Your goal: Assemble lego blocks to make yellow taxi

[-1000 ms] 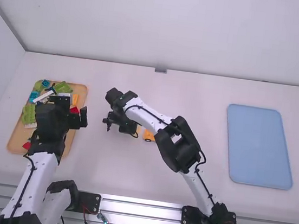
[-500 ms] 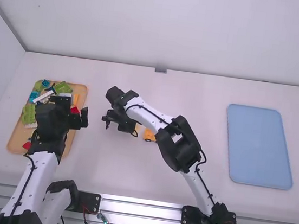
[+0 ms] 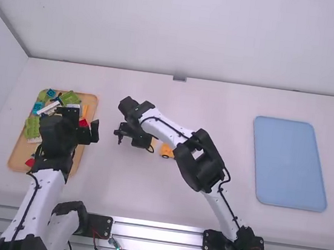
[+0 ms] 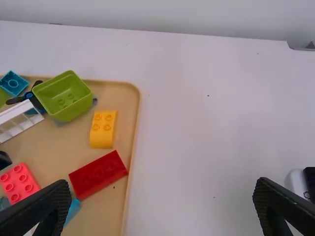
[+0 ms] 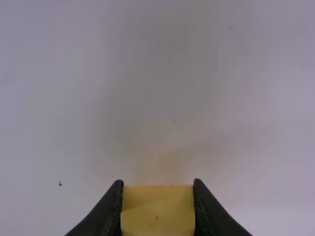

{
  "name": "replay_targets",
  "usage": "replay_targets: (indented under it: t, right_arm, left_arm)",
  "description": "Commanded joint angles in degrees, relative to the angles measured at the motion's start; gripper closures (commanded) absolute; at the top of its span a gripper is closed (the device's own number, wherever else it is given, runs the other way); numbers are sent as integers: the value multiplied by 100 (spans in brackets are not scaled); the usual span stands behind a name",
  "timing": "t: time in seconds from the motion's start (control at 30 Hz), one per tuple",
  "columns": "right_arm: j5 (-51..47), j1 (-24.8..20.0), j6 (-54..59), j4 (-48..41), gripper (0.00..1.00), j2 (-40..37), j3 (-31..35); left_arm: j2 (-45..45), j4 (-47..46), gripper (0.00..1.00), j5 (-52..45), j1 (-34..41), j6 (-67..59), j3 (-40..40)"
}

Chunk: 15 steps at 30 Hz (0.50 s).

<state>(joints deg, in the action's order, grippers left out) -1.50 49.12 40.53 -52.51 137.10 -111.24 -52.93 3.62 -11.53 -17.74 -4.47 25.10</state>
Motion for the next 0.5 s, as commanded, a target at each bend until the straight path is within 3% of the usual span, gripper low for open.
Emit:
replay_targets:
  t: [0.0, 0.33, 0.47]
  right_arm:
    - [44, 0, -39, -22, 75, 136, 129]
    - [4, 0, 4, 175, 66, 136, 334]
    - [17, 0, 2, 173, 52, 136, 321]
  left_arm:
    - [-11, -13, 1, -66, -26, -44, -37]
    - [-11, -15, 1, -66, -26, -46, -37]
    - [-11, -13, 1, -66, -26, -44, -37]
